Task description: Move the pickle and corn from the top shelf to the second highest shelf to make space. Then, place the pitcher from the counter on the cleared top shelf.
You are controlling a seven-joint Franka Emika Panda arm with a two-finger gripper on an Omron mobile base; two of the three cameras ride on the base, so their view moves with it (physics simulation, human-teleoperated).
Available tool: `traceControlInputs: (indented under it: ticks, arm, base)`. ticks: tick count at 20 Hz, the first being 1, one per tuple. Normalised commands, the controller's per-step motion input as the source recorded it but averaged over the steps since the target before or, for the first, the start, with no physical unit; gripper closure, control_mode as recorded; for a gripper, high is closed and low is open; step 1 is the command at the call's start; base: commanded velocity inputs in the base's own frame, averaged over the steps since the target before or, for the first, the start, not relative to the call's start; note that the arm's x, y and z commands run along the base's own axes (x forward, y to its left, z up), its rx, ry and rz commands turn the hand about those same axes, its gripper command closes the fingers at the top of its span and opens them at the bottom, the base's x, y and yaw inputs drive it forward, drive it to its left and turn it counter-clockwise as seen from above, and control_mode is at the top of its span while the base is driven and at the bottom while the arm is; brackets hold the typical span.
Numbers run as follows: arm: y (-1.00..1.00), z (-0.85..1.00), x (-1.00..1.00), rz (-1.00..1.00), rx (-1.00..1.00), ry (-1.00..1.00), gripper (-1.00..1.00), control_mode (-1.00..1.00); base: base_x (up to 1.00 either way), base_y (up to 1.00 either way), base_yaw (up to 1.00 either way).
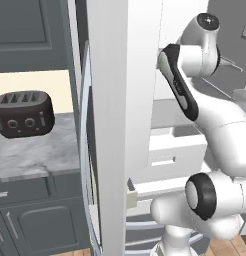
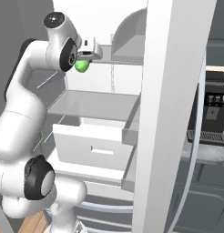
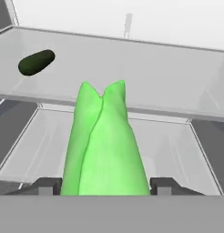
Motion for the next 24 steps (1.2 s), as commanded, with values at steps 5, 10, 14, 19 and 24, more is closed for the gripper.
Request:
traceControlInputs:
  ticks: [5, 10, 14, 19, 24]
  arm:
    - [-0.08, 0.0, -1.0, 0.0, 0.01, -0.01, 1.0, -1.0]
    - [-0.37, -0.18, -1.0, 0.0, 0.0, 0.06, 1.0, -1.0]
    - [-0.57, -0.44, -0.88, 0.0, -0.03, 0.16, 1.0, -1.0]
    - [-0.33, -0.63, -0.38, 0.0, -0.05, 0.09, 1.0, -1.0]
    - [-0.07, -0.43, 0.35, 0.0, 0.0, 0.03, 1.0, -1.0]
  base:
    - [0.0, 0.0, 0.0]
    - [0.0, 0.0, 0.0]
    - [0.0, 0.0, 0.0]
    - [0.0, 0.0, 0.0]
    - [0.0, 0.0, 0.0]
